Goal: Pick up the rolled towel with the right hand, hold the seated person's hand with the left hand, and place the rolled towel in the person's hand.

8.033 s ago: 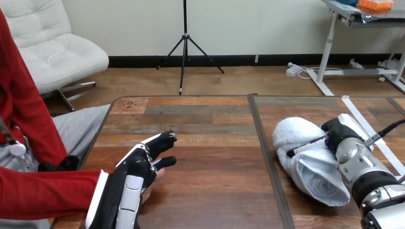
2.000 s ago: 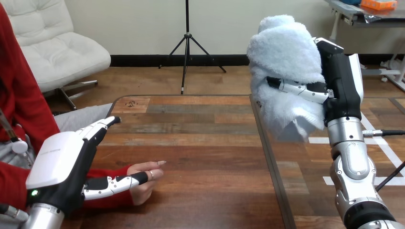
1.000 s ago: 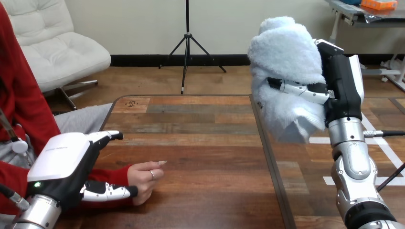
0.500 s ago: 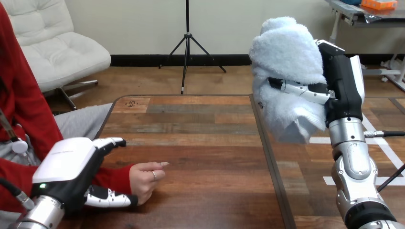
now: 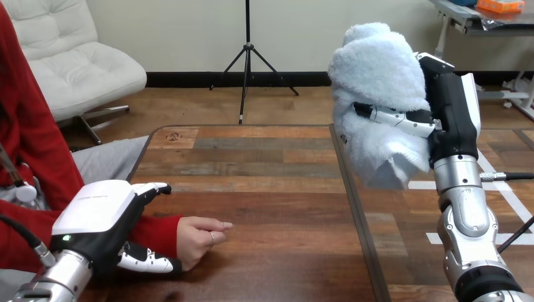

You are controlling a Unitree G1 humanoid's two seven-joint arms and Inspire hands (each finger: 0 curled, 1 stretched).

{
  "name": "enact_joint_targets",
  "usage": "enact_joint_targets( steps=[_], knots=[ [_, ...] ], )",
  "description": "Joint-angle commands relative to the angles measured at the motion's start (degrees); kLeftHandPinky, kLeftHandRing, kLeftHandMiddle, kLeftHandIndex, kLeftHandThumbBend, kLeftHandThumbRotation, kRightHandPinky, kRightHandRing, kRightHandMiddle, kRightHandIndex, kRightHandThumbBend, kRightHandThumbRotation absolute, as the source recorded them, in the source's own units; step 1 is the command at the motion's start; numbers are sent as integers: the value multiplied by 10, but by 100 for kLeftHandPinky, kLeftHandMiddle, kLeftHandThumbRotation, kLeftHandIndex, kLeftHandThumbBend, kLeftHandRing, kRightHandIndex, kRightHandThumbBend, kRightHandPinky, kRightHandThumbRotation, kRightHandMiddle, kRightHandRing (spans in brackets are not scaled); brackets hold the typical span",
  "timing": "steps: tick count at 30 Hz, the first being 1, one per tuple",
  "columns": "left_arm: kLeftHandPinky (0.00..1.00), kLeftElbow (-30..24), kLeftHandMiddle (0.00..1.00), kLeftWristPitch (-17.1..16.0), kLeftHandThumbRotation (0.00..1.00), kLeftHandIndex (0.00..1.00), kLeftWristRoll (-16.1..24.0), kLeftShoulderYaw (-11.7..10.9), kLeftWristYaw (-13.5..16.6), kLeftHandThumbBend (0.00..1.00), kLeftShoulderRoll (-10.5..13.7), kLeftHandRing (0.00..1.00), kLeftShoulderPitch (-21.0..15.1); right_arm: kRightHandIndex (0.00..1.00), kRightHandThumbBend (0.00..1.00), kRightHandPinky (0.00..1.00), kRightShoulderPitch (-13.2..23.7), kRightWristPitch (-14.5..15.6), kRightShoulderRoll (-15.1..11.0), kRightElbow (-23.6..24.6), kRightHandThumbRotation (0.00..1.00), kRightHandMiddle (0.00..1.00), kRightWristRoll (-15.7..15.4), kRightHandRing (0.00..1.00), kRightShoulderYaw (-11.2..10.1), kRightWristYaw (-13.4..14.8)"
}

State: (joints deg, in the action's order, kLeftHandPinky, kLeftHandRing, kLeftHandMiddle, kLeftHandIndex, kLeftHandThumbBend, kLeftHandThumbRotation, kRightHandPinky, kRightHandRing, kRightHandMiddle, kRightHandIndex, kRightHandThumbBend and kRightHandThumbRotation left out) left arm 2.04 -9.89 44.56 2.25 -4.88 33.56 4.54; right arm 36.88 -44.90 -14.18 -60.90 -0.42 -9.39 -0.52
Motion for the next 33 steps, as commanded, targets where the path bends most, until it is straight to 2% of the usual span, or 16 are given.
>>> enact_joint_targets(
  steps=[1, 4, 10, 11, 19, 27, 33],
  knots=[
    [77, 5, 85, 4, 33, 83, 13, 12, 7, 100, 15, 83, -39, 41, 81, 24, 24, -6, -16, 21, 0, 36, 6, 29, -7, 2],
    [76, 18, 84, 6, 29, 82, 26, 25, 11, 100, 12, 82, -47, 41, 81, 24, 25, -7, -17, 20, 0, 36, 7, 29, -8, -1],
    [75, 24, 83, 13, 20, 79, 37, 34, 17, 98, 9, 81, -53, 41, 81, 24, 25, -5, -16, 22, 0, 36, 13, 29, -11, -8],
    [74, 25, 82, 13, 16, 78, 38, 35, 20, 98, 8, 80, -53, 41, 81, 24, 25, -5, -16, 22, 0, 36, 14, 29, -11, -9],
    [72, 27, 79, 19, 6, 74, 52, 44, 38, 96, 9, 77, -54, 41, 81, 24, 24, -1, -18, 26, 0, 36, 14, 29, -12, -9],
    [71, 35, 76, 16, 3, 72, 58, 52, 51, 97, 14, 75, -56, 41, 81, 24, 23, -1, -18, 27, 0, 36, 14, 29, -13, -10],
    [71, 34, 75, 22, 2, 70, 60, 56, 48, 97, 15, 74, -57, 41, 81, 25, 22, -1, -19, 28, 0, 37, 11, 30, -12, -7]
  ],
)
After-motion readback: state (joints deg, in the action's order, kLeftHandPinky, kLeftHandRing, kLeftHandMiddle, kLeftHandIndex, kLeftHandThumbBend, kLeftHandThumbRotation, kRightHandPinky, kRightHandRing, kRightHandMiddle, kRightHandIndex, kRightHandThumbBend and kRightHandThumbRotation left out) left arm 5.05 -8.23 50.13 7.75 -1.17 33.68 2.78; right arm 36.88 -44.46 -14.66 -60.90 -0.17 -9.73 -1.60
